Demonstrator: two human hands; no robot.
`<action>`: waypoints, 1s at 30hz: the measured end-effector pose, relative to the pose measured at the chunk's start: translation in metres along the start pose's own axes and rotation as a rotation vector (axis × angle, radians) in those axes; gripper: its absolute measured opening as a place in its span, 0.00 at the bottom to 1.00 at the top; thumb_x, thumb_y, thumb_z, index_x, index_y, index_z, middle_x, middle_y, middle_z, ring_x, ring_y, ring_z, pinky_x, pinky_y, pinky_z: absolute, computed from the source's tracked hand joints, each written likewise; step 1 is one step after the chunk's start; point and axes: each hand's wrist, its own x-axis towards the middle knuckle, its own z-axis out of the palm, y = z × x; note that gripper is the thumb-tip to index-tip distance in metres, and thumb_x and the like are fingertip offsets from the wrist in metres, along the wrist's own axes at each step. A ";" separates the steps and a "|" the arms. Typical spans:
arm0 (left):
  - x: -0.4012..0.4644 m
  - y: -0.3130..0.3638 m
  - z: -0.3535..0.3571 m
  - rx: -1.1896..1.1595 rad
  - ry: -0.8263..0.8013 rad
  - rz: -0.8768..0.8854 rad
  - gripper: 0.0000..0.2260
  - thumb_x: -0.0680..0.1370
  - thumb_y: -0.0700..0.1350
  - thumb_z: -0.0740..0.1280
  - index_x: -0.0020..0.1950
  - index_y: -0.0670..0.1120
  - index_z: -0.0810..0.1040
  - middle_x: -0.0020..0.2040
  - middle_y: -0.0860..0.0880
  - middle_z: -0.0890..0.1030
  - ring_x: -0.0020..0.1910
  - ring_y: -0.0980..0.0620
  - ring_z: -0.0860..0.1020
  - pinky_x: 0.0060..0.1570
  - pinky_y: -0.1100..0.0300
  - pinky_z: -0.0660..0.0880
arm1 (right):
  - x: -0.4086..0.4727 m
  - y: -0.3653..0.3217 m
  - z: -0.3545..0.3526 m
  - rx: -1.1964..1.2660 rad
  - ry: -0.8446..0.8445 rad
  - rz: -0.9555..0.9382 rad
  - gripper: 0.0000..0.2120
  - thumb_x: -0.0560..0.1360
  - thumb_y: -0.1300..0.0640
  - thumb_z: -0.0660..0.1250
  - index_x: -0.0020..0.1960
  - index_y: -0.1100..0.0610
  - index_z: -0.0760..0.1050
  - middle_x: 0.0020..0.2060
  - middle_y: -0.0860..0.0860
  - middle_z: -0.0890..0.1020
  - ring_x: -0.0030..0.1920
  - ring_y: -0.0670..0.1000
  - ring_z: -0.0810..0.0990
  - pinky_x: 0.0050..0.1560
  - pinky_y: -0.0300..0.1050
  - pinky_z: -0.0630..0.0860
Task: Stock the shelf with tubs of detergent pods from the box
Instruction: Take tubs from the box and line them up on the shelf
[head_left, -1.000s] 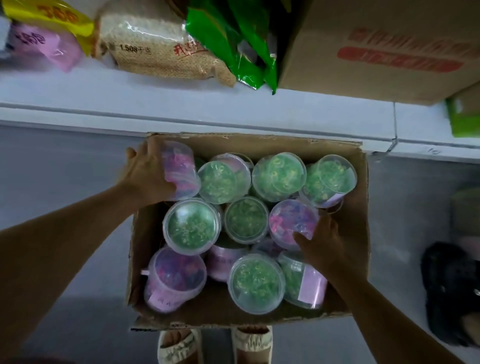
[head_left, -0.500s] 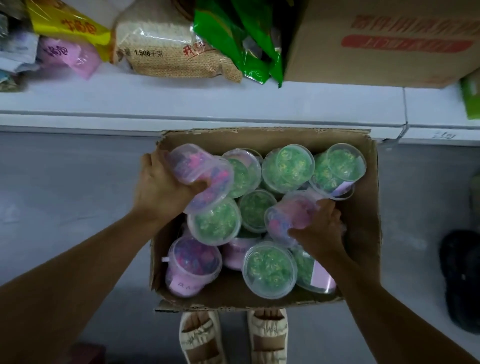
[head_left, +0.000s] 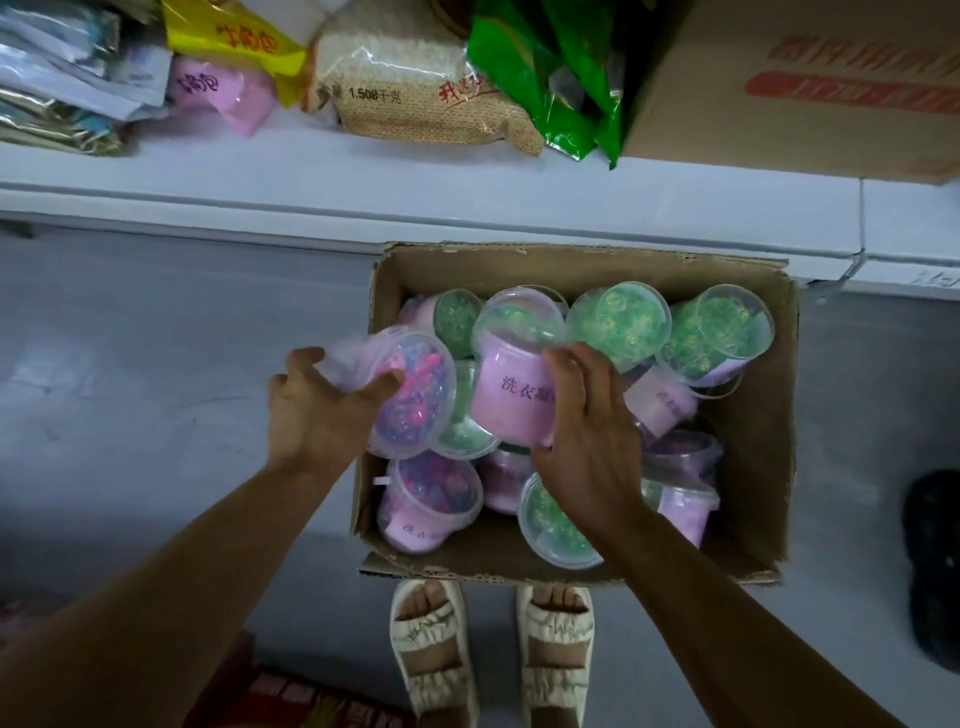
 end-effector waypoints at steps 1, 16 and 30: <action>0.000 -0.005 -0.006 0.000 0.005 -0.006 0.37 0.67 0.58 0.74 0.70 0.47 0.64 0.66 0.41 0.71 0.60 0.41 0.74 0.51 0.54 0.70 | 0.004 -0.005 0.005 -0.010 0.010 -0.017 0.35 0.60 0.64 0.70 0.65 0.58 0.61 0.62 0.63 0.72 0.63 0.63 0.71 0.53 0.57 0.77; -0.008 -0.053 -0.029 -0.131 -0.045 -0.166 0.34 0.69 0.57 0.73 0.70 0.49 0.65 0.66 0.41 0.71 0.58 0.41 0.76 0.57 0.50 0.75 | 0.035 -0.021 0.034 0.524 -0.136 0.674 0.14 0.75 0.49 0.65 0.50 0.61 0.74 0.53 0.58 0.77 0.52 0.58 0.76 0.47 0.43 0.67; -0.012 -0.073 -0.044 -0.136 -0.008 -0.206 0.35 0.69 0.57 0.73 0.71 0.48 0.65 0.67 0.40 0.71 0.58 0.40 0.76 0.54 0.50 0.74 | 0.029 -0.054 0.046 0.822 -0.295 0.947 0.36 0.70 0.58 0.72 0.72 0.59 0.59 0.60 0.56 0.76 0.56 0.56 0.77 0.47 0.45 0.74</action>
